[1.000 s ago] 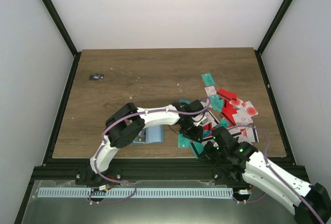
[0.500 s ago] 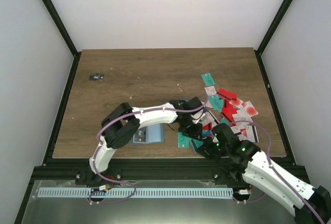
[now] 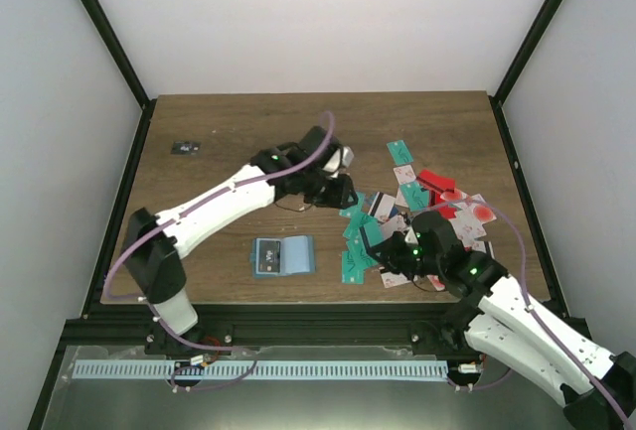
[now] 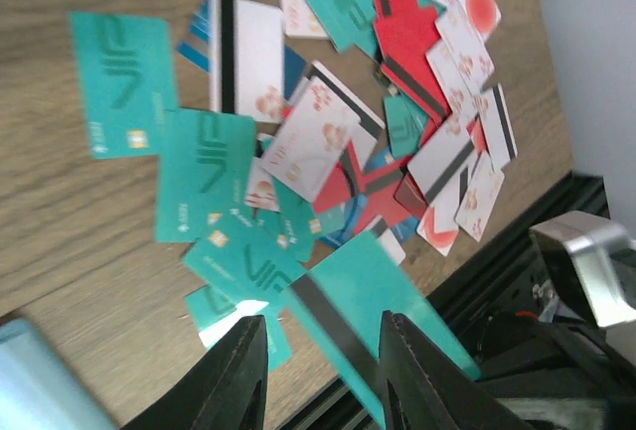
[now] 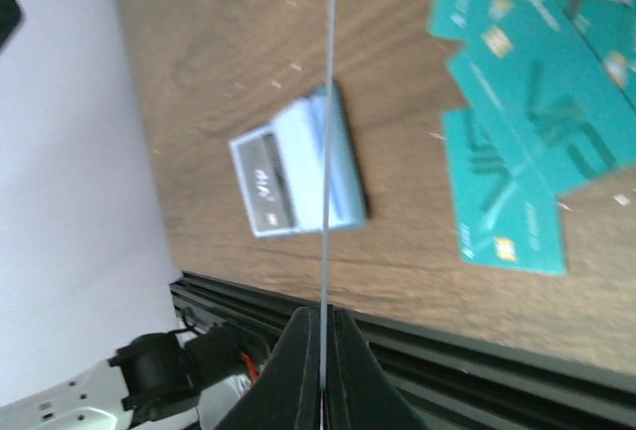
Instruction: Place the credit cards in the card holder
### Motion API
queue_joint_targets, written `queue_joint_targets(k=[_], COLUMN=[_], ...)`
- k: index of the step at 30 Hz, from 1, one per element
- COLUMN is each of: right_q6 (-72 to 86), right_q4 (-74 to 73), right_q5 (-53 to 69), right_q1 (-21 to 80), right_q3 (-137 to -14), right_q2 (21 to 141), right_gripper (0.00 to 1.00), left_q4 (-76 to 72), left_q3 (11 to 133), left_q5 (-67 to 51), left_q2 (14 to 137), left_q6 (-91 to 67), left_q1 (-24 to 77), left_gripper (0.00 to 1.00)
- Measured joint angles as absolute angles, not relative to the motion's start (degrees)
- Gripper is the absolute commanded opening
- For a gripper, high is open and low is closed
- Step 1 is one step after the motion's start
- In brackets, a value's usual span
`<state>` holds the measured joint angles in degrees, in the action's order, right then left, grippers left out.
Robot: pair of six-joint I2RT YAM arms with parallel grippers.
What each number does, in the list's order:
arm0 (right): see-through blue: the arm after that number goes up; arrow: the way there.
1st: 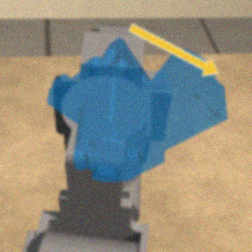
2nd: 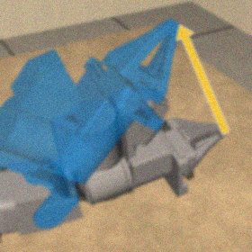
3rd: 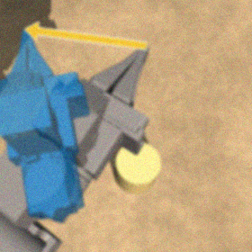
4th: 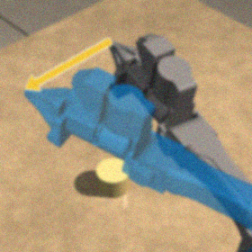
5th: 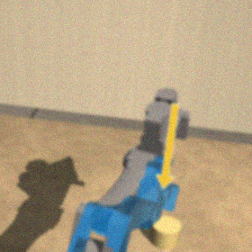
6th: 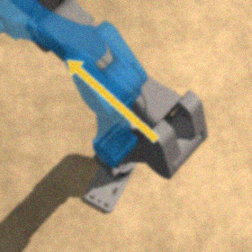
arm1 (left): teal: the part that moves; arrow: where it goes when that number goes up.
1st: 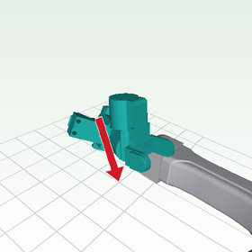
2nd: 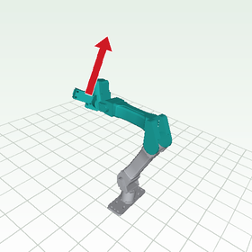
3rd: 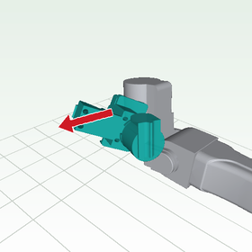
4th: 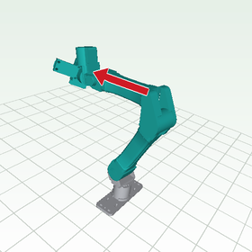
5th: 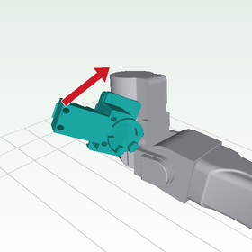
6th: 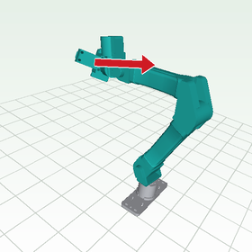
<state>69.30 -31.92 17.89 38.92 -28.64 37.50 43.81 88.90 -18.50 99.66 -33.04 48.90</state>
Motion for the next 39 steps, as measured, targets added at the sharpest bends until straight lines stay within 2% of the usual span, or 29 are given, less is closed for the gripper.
queue_joint_targets(k=[4, 10, 14, 15, 17, 29, 33, 39], right_q6=[67.5, 66.2, 65.3, 65.1, 64.8, 66.9, 68.7, 70.7], right_q4=[-28.8, -21.8, -15.5, -14.0, -10.9, 8.6, 13.4, 16.7], right_q5=[15.7, 11.8, 10.7, 10.7, 10.8, 18.9, 23.3, 27.2], right_q1=[38.9, 38.8, 38.8, 38.8, 38.8, 38.8, 38.8, 38.8], right_q3=[-32.7, -37.9, -41.8, -42.6, -44.1, -48.1, -50.1, -50.1], right_q2=[38.4, 40.0, 43.2, 44.1, 45.8, 54.8, 57.2, 57.7], right_gripper=[0.01, 0.01, 0.01, 0.01, 0.01, 0.01, 0.01, 0.01], left_q4=[45.9, 45.0, 41.9, 41.2, 39.3, 18.1, 11.0, 4.8], left_q3=[88.5, 84.1, 80.5, 79.8, 78.1, 66.2, 65.4, 65.5], left_q5=[-15.0, -12.3, -12.1, -12.1, -12.1, -21.4, -24.6, -26.5], left_q2=[93.3, 81.2, 73.3, 72.0, 69.6, 61.4, 62.1, 62.1], left_q6=[-34.6, -38.8, -42.8, -43.2, -44.9, -53.8, -55.9, -57.4], left_q1=[45.8, 42.5, 40.8, 40.5, 40.1, 37.8, 37.7, 36.9], left_gripper=[0.34, 0.43, 0.84, 0.91, 0.94, 0.77, 0.67, 0.45])
